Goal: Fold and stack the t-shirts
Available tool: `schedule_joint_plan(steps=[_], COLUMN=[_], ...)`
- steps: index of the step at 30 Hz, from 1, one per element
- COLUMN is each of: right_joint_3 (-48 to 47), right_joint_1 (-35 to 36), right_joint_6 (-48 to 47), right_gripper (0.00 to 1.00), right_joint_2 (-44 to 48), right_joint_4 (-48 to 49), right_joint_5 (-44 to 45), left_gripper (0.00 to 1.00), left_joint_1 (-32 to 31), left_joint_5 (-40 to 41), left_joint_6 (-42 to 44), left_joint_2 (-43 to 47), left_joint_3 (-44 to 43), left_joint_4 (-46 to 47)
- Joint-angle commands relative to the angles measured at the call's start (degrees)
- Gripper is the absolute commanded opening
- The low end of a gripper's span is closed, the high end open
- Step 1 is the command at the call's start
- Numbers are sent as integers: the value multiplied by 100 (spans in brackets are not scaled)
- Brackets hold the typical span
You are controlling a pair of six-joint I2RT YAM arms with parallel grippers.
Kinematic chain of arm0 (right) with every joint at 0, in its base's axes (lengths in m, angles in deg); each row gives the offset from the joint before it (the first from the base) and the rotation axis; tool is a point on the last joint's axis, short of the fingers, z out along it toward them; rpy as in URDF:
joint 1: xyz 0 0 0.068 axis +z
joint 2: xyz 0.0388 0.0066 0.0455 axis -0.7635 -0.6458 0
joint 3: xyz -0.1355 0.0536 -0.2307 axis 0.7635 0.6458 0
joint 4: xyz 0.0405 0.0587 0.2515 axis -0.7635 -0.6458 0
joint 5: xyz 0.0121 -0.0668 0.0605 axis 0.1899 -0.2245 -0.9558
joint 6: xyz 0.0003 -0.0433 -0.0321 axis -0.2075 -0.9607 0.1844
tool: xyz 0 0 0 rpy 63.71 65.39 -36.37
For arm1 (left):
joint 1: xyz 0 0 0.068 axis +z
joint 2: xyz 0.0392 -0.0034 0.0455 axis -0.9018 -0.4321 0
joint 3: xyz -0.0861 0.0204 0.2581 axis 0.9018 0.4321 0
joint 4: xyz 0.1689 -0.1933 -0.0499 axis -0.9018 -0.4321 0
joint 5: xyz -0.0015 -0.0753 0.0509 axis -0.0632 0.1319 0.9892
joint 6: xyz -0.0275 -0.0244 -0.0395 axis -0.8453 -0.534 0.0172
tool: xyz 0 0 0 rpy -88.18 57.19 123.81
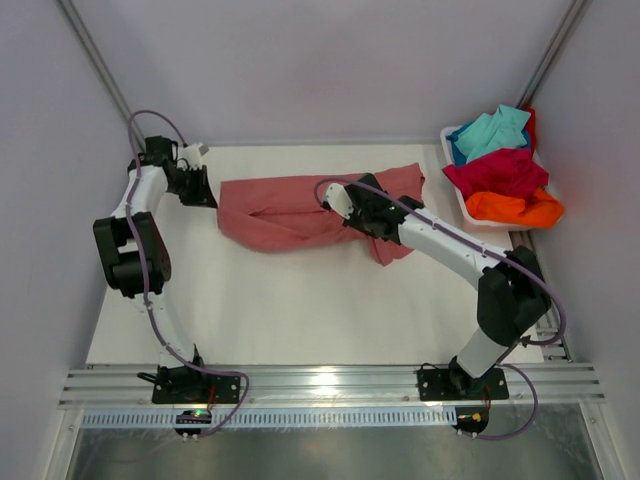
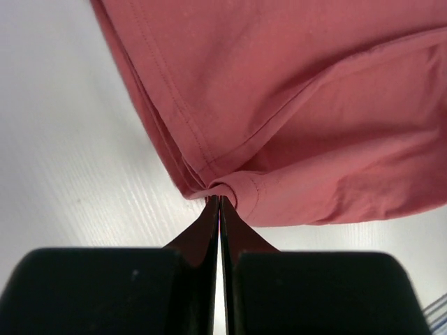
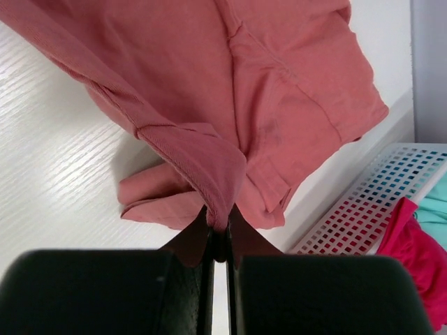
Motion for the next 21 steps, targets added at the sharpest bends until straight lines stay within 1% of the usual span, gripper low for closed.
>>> schedule_joint_plan(steps=[1,6,12,15,19,21], right_joint_3=[-189,-654,-1297,-1586,-2174,-2255], right_joint_1=[-17,-131,-342,-412,-465,-465], right_joint_6=[-296,-420,-481,-587,-552,-595], right_gripper=[3,3,3,3,3,3], right_joint_2=[-152,-538,-1136,-1408,-1646,-1734], right_joint_4=[671,953,1111,1190,945,857], right_joint_5=[385,701,719,859,869,825], left_gripper=[0,2,3,3,3,8], left_joint_1=[8,0,-35,-62,-80,-88], left_joint_5=[336,362,581,643,714,644], left_joint_6=[-246,-405,-502,-519,-519,-441], left_joint_2=[13,-347,-901,-937,-990,-876], left_joint_3=[-278,-743,-1464,-1491,-1579,-1544], left_joint_4=[544,623,500,702,729,571])
